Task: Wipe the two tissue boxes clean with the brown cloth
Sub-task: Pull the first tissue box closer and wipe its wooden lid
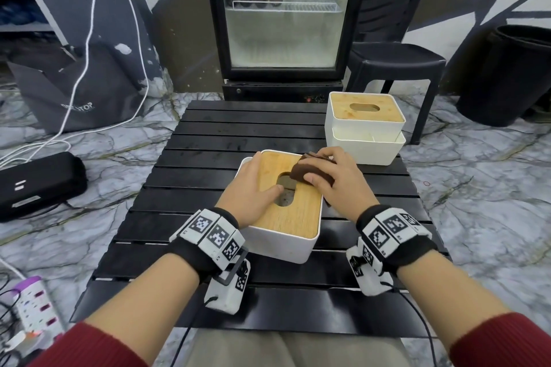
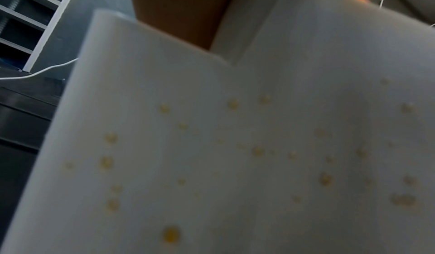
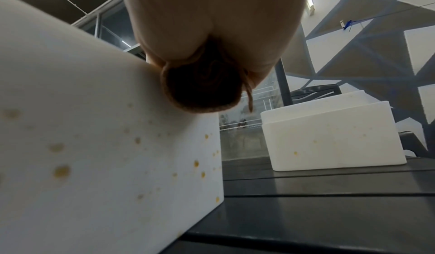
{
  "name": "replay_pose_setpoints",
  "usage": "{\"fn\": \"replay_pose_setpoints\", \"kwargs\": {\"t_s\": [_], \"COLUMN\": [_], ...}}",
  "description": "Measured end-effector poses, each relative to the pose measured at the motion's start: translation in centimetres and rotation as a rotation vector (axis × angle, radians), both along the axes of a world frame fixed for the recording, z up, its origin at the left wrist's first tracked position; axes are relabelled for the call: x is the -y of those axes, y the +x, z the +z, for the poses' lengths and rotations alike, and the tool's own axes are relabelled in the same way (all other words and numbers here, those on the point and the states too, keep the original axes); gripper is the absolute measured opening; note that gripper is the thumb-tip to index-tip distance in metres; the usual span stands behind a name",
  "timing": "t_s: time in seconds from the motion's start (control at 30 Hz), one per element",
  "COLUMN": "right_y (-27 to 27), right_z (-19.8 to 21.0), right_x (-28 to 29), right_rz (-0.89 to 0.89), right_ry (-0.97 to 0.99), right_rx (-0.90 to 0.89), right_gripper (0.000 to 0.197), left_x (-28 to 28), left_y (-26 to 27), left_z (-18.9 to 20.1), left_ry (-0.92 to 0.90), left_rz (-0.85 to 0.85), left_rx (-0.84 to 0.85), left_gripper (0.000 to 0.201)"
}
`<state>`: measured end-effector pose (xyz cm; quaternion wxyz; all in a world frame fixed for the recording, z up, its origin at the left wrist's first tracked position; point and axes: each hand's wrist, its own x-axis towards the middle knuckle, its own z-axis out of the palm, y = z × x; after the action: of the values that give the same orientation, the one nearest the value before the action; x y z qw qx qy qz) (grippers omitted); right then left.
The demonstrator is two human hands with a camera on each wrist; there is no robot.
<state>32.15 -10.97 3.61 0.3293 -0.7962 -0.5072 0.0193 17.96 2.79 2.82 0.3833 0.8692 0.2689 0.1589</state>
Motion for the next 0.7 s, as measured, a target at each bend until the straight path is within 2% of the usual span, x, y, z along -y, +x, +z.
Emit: {"fn": "replay_pose_setpoints", "kwargs": {"t_s": [0.23, 0.47, 0.6, 0.7], "right_y": [1.0, 0.2, -1.7, -3.4], "right_z": [-0.1, 0.7, 0.9, 1.4], "right_x": [-0.7, -0.2, 0.5, 1.1], "right_rz": [-0.007, -0.074, -0.198, -0.213], "right_ry": [-0.061, -0.116, -0.148, -0.189], "right_rx": [-0.037, -0.014, 0.082, 0.112], "right_gripper": [0.033, 0.033, 0.035, 0.036], "left_x": [0.1, 1.4, 3.3, 4.0], "left_y": [0.1, -1.2, -3.1, -3.4], "left_z": [0.1, 1.5, 1.1, 0.5], "left_ry": [0.012, 0.098, 0.277, 0.255], "left_rz": [0.002, 0.02, 0.121, 0.209], "left_rx": [-0.014, -0.044, -0.236, -0.319], "left_gripper": [0.054, 0.056, 0.071, 0.081]}}
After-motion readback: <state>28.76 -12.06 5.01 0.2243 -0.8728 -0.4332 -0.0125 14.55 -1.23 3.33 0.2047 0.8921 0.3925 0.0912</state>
